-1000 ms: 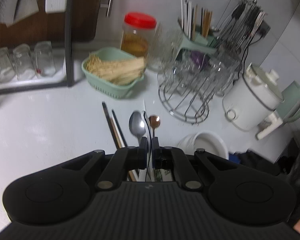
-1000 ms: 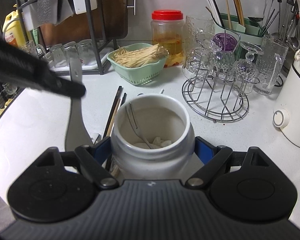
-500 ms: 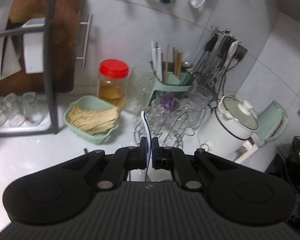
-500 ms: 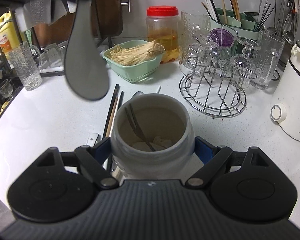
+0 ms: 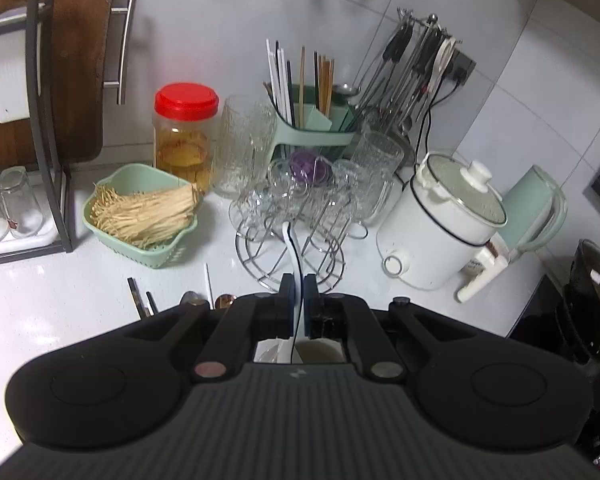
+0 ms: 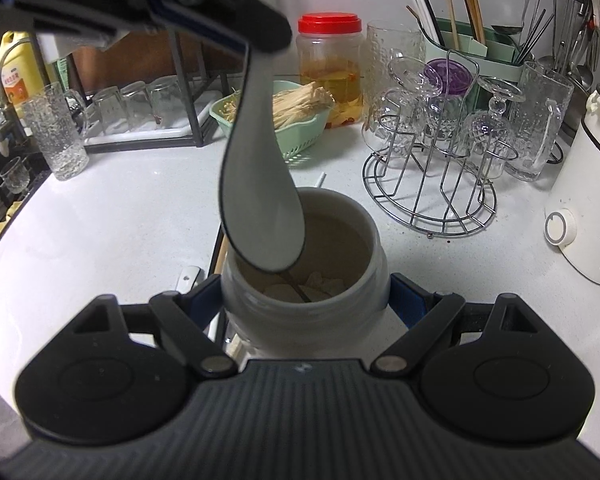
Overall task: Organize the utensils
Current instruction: 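Lower the white ceramic spoon into the mug held by the right tool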
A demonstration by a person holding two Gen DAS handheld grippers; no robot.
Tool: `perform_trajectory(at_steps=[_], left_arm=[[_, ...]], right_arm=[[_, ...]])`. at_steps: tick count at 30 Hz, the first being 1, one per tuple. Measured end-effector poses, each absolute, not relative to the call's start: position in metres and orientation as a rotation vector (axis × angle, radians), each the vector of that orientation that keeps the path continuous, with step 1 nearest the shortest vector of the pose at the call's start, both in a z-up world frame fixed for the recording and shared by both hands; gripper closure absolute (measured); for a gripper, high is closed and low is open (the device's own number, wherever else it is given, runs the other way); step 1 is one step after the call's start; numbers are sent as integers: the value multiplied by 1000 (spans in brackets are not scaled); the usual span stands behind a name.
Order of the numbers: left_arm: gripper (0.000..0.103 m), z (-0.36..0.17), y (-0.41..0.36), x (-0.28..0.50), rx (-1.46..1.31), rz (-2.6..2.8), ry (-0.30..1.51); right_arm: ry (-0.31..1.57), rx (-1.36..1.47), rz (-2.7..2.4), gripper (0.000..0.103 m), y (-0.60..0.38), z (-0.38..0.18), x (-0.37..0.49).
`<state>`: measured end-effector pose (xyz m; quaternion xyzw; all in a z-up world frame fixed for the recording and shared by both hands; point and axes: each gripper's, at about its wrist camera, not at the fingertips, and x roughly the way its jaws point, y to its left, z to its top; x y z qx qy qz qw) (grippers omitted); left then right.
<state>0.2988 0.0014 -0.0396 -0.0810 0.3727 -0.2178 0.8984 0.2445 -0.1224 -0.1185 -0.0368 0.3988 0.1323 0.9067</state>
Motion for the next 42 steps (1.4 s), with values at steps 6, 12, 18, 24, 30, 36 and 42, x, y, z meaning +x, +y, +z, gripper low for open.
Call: perform_trajectory(at_steps=[6, 12, 18, 24, 30, 36, 42], left_arm=[[98, -50, -5, 304, -148, -481, 835], [98, -48, -18, 309, -87, -523, 955], [98, -59, -26, 315, -38, -556, 1076], [98, -73, -35, 321, 7, -566, 1147], [98, -81, -39, 324, -30, -552, 1185], [98, -88, -40, 324, -44, -529, 1201], [95, -84, -36, 321, -61, -518, 1185]], right_arm=[[821, -76, 273, 13, -122, -119, 243], [815, -71, 270, 13, -121, -119, 242], [806, -69, 269, 13, -122, -119, 242], [804, -73, 276, 13, -122, -119, 243], [801, -71, 279, 13, -124, -119, 244], [793, -70, 281, 13, -124, -120, 243], [792, -71, 281, 13, -123, -120, 243]])
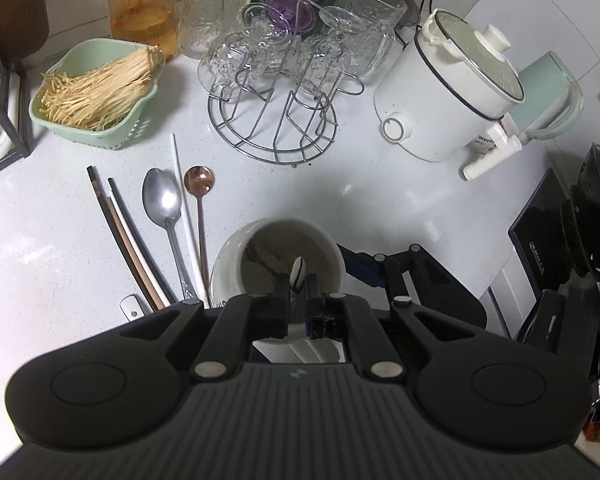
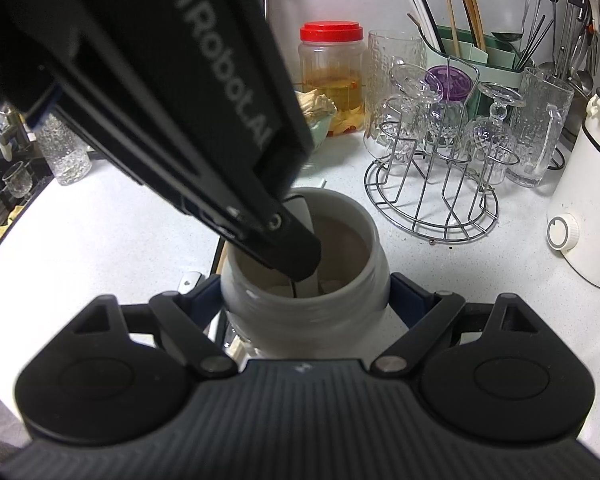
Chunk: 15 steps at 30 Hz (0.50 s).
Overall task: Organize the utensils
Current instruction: 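Lower the white ceramic spoon into the mug held by the right tool, then open the left tool and withdraw it toward the white spatula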
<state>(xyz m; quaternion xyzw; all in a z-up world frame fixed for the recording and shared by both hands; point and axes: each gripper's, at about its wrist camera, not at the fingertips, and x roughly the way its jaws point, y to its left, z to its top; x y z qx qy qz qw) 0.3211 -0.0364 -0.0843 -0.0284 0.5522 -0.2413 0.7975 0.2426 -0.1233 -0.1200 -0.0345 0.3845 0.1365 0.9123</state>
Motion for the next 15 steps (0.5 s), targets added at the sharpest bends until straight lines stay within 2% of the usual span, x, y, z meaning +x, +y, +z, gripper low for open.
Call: perform_trajectory(at_steps=[3, 15], left_arm=[[75, -80, -32, 320, -72, -508, 1172], [74, -46, 4, 299, -193, -456, 1039]], right_arm=[[793, -73, 282, 13, -123, -120, 243], [786, -71, 271, 13, -120, -119, 243]])
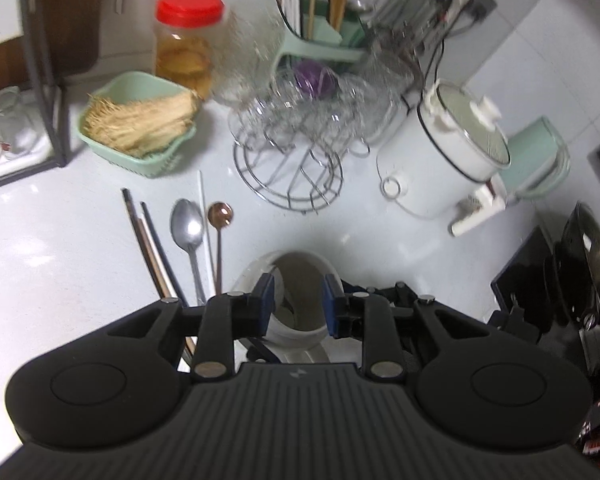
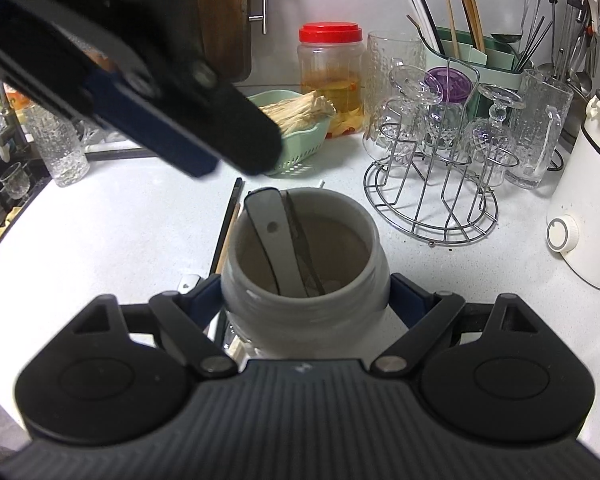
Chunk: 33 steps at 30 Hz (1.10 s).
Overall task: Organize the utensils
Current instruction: 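Open the left tool and withdraw it toward the white spatula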
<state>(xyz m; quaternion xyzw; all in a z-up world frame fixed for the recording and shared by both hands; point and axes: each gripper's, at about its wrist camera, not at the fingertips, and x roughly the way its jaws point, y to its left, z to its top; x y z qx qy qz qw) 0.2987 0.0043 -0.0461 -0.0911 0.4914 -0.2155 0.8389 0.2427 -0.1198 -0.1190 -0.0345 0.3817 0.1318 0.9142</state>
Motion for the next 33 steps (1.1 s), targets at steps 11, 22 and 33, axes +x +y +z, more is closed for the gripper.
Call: perform_trajectory(at_steps=[11, 22, 33], left_arm=[[72, -57, 61, 280, -329, -344, 1002], [72, -94, 92, 268, -394, -256, 1040], [63, -145, 100, 273, -465, -163, 1112]], right_arm=[[782, -59, 250, 13, -118, -119, 241], [788, -63, 247, 13, -118, -119, 242], [810, -78, 280, 13, -121, -117, 244]])
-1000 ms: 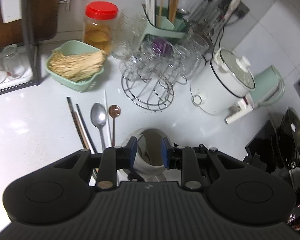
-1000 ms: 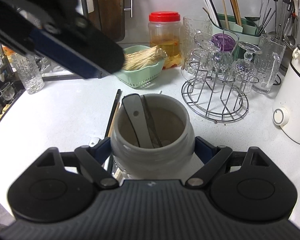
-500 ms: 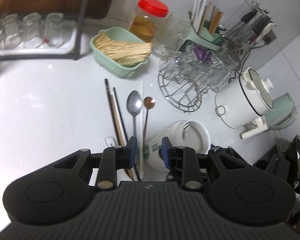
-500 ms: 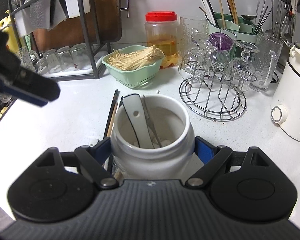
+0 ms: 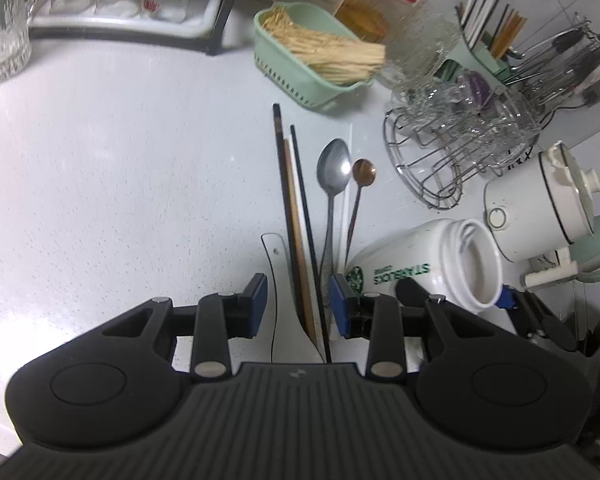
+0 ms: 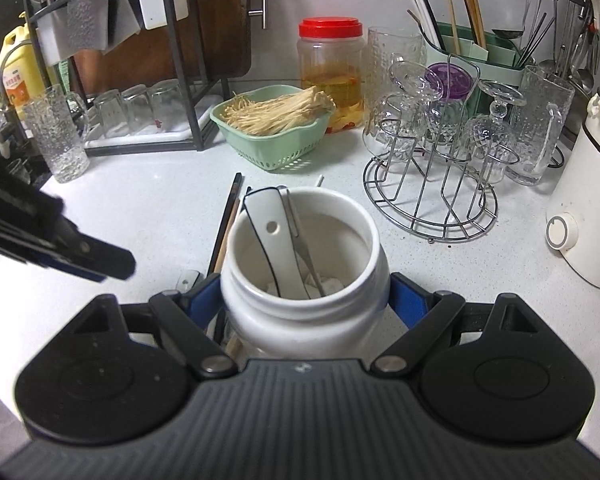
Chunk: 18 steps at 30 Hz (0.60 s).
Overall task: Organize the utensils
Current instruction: 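Open the left tool and withdraw it toward the white spatula, then close the left tool on the white spatula handle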
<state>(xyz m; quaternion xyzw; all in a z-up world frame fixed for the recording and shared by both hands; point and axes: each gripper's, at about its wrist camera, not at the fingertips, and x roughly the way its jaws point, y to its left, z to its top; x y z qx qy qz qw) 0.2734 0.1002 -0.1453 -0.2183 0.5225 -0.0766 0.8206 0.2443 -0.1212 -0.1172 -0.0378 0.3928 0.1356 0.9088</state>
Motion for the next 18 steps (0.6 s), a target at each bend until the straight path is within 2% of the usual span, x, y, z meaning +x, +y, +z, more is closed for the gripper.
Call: perform_trajectory(at_steps=[12, 16, 18], left_arm=[[64, -191, 78, 294, -431, -85, 1151], [66, -196, 69, 301, -410, -68, 1153], [72, -195, 64, 304, -363, -55, 1146]], right_arm=[[842, -109, 343, 13, -126, -115, 247], [844, -114, 354, 13, -126, -114, 248], [842, -114, 354, 13, -126, -114, 248]])
